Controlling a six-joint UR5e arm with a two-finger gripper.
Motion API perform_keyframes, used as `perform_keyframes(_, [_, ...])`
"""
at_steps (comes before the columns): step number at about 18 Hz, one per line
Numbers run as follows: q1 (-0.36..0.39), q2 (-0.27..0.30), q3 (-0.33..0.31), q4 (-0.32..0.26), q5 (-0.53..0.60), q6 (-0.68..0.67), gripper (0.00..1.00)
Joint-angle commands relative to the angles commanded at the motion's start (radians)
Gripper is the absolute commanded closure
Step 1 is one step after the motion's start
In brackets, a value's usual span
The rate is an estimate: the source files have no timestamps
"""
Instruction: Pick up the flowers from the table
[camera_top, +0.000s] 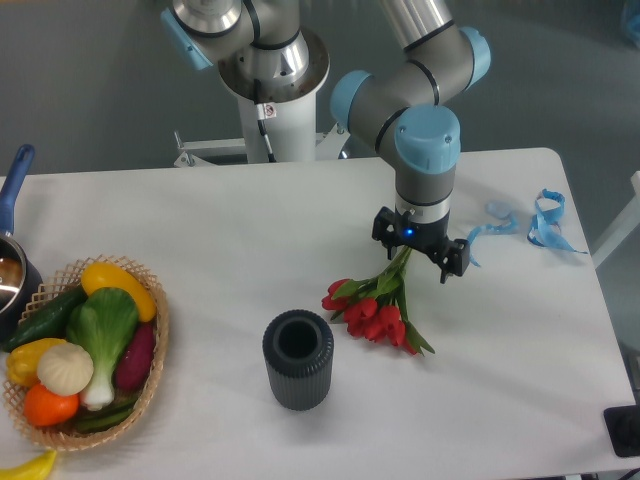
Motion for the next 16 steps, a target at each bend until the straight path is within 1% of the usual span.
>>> perform_keyframes(1, [-0.002, -0.005, -0.003, 0.012, 0.000, -0.002, 0.00])
perform_keyframes(5, [-0.015, -0.037, 0.005, 0.017, 0.000, 0.000, 0.00])
perform_keyframes(7, [-0.015, -0.037, -0.008, 0.014, 0.002, -0.002, 0.00])
perform_keyframes(10, [-0.011, -0.022, -0.064, 0.014, 0.005, -0.005, 0.00])
perform_keyframes(12, [-0.002, -0.020, -0.069, 0.014, 0.003, -0.005, 0.00])
perform_keyframes(14, [0.003, -0.029, -0.063, 0.014, 0.003, -0.005, 0.00])
perform_keyframes(16, [0.002, -0.038, -0.071, 0.014, 0.003, -0.005, 0.00])
